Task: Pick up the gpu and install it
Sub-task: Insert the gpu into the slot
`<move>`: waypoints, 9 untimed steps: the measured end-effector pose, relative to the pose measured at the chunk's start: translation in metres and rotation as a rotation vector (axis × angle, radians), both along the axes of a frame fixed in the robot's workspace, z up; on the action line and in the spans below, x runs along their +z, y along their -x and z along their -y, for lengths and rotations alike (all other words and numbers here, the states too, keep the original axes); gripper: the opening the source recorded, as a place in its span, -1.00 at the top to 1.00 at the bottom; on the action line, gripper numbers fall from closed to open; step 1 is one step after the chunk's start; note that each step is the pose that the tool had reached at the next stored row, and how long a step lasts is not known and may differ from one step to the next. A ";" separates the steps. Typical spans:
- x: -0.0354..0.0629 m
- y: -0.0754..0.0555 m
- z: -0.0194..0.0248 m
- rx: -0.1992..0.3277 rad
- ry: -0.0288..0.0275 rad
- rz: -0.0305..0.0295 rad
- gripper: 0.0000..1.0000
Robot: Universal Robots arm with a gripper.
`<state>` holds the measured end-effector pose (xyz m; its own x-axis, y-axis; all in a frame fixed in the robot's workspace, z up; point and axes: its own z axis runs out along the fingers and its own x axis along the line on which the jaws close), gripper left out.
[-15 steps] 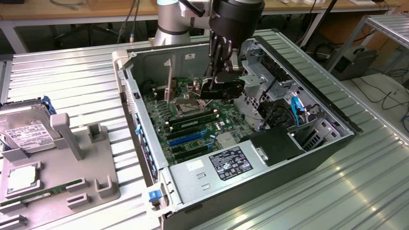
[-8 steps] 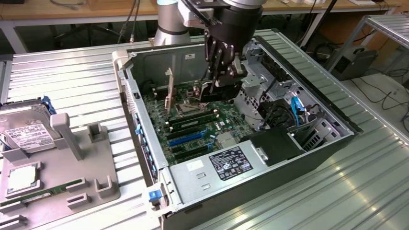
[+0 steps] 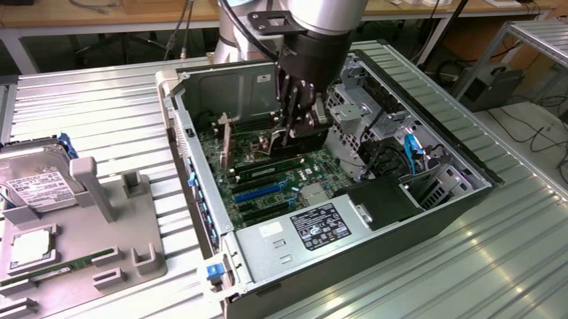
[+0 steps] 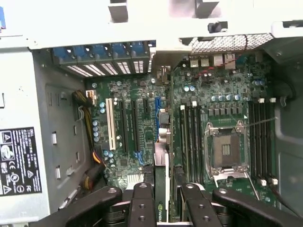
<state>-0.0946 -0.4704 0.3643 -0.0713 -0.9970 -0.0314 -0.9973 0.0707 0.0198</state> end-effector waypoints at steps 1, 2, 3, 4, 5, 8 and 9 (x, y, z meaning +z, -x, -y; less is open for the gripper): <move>-0.0012 0.001 0.0013 0.000 0.0001 0.0000 0.47; -0.0026 0.002 0.0025 0.001 -0.0001 0.0002 0.47; -0.0040 0.003 0.0031 0.001 -0.0006 0.0005 0.47; -0.0053 0.003 0.0034 0.002 -0.0007 0.0009 0.47; -0.0113 0.004 0.0036 0.006 -0.0010 0.0053 0.47; -0.0161 0.006 0.0035 0.019 -0.0010 0.0108 0.47; -0.0180 0.007 0.0035 0.024 -0.0010 0.0125 0.47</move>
